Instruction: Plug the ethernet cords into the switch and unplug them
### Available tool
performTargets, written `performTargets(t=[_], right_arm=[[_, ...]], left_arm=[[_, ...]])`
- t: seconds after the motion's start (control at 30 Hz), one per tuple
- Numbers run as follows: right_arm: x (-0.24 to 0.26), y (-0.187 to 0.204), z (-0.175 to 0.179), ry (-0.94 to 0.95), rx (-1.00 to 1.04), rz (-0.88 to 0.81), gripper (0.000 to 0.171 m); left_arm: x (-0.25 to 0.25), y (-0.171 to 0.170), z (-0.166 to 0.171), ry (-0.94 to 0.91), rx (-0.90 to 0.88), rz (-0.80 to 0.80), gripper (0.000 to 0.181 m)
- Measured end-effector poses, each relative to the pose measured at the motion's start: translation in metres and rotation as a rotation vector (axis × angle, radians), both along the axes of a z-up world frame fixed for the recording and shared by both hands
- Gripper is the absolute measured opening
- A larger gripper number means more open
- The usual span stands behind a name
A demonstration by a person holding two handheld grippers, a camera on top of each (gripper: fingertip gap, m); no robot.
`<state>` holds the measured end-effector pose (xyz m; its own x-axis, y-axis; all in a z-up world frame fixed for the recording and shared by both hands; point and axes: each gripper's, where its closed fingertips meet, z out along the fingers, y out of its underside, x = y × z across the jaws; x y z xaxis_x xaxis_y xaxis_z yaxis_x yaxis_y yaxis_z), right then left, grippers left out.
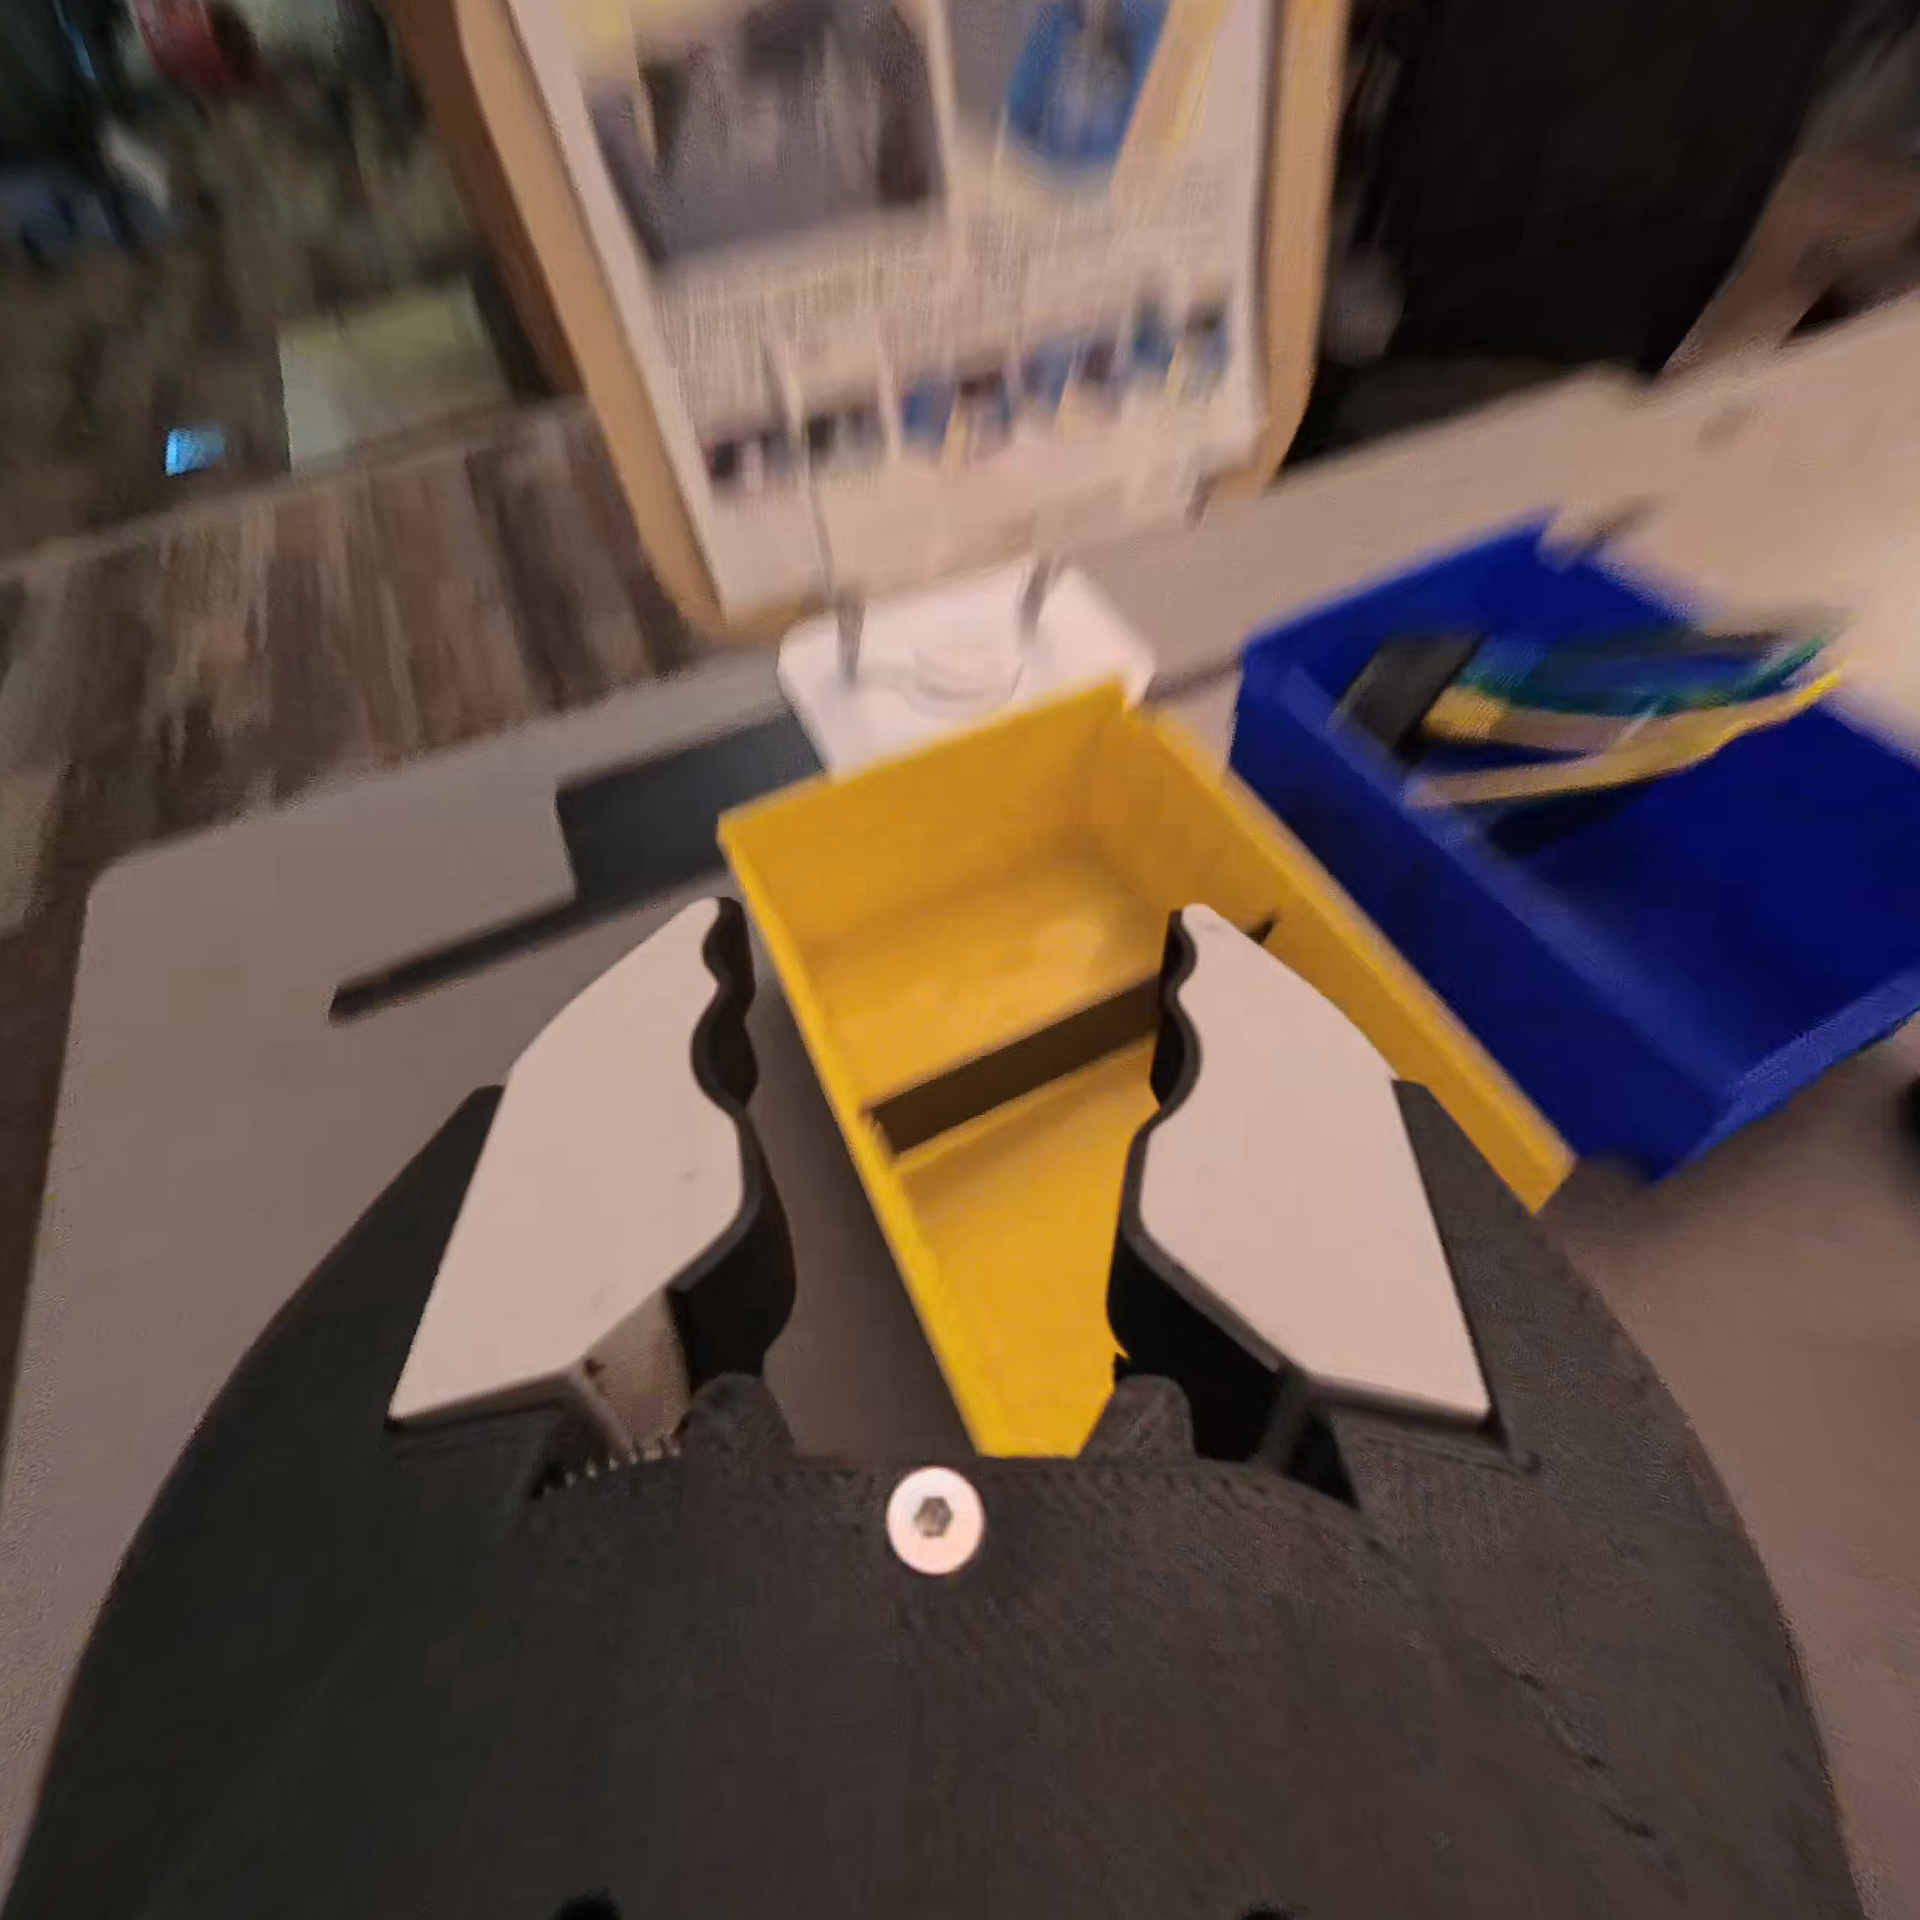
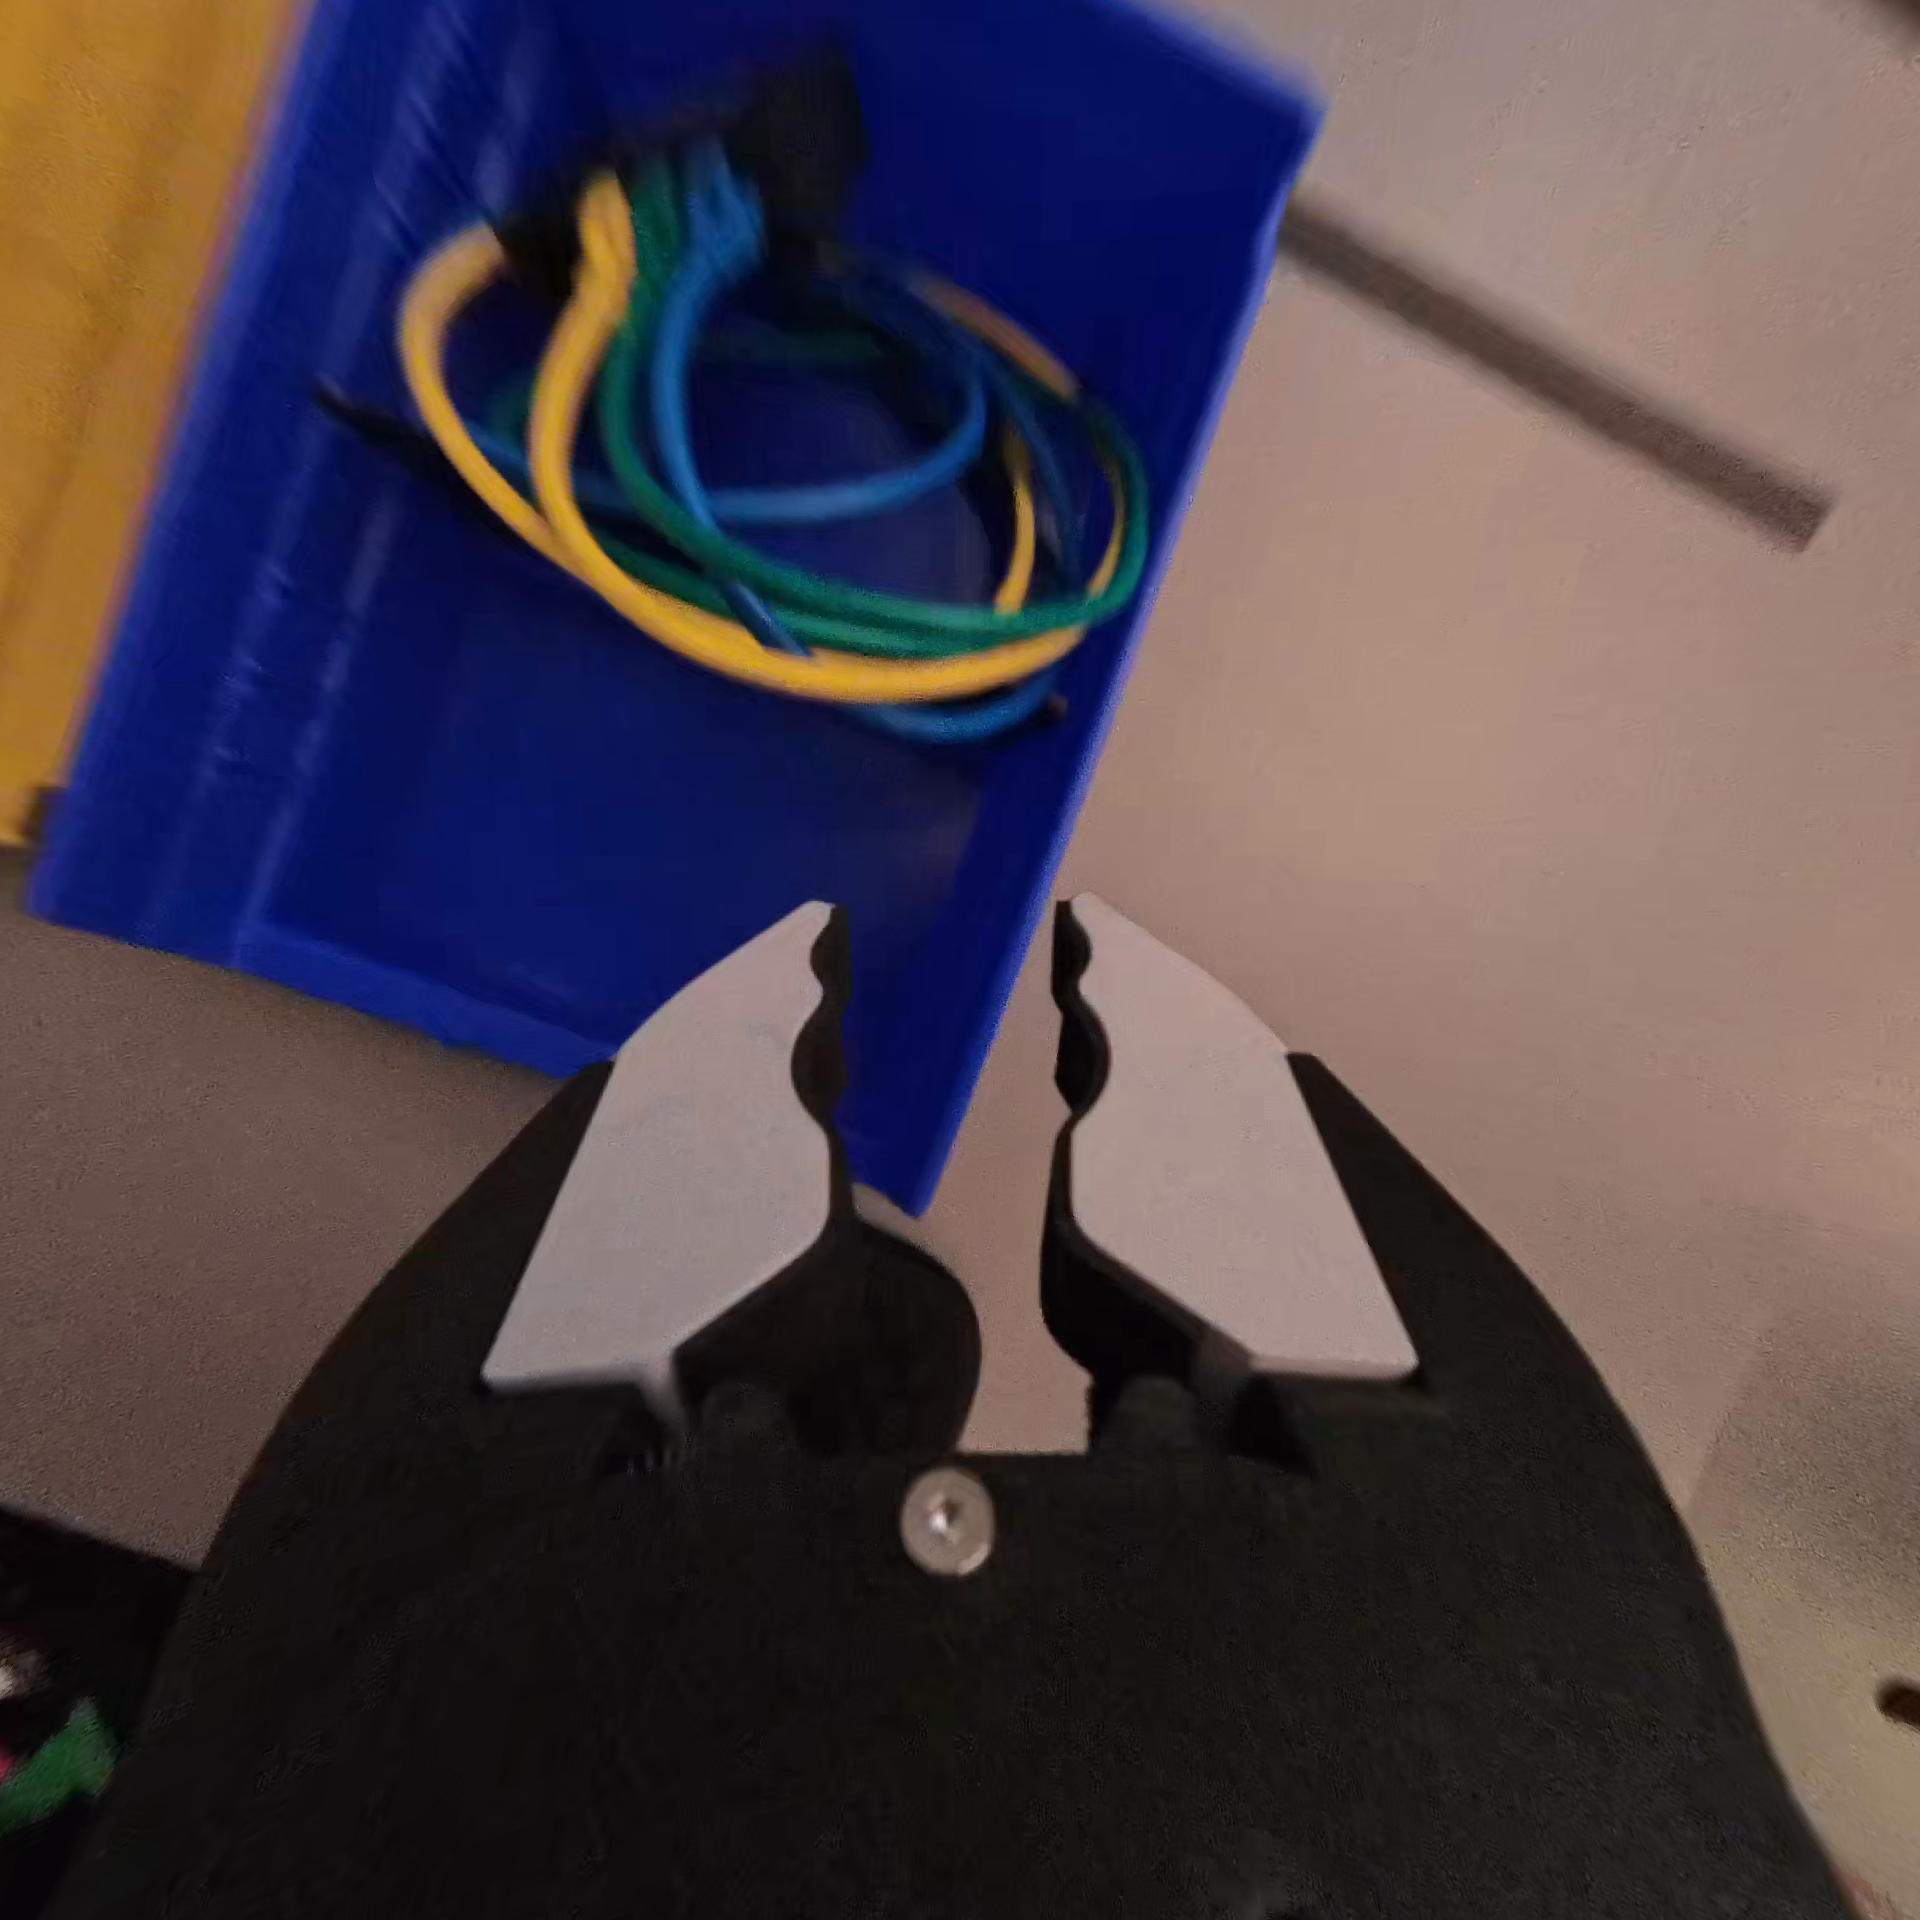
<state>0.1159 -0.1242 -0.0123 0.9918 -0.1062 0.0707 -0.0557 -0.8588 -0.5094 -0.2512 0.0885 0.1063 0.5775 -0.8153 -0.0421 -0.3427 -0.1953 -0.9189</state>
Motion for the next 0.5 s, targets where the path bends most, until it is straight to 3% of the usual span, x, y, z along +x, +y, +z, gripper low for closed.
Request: performTargets(t=[0.07,0.1,0.17,0.23,0.3,0.5], right_arm=[[-0.035,0.032,0.062,-0.012,0.361,0.086,0.048],[-0.066,0.049,0.097,0.01,0.586,0.192,0.066],[-0.125,0.066,0.139,0.066,0.888,0.387,0.07],[-0.162,0.091,0.127,0.15,0.775,0.435,0.071],[-0.195,0.117,0.09,0.26,0.549,0.459,0.068],[-0.212,0.161,-0.023,0.271,0.003,0.272,0.057]], left_arm=[[0.007,-0.006,0.047,-0.175,0.046,-0.044,0.08],[0.009,-0.01,0.064,-0.244,0.065,-0.072,0.08],[0.012,-0.018,0.081,-0.348,0.085,-0.127,0.08],[0.014,-0.026,0.084,-0.426,0.083,-0.176,0.078],[0.016,-0.029,0.087,-0.495,0.077,-0.212,0.073],[0.014,-0.025,0.08,-0.46,0.1,-0.21,0.073]])
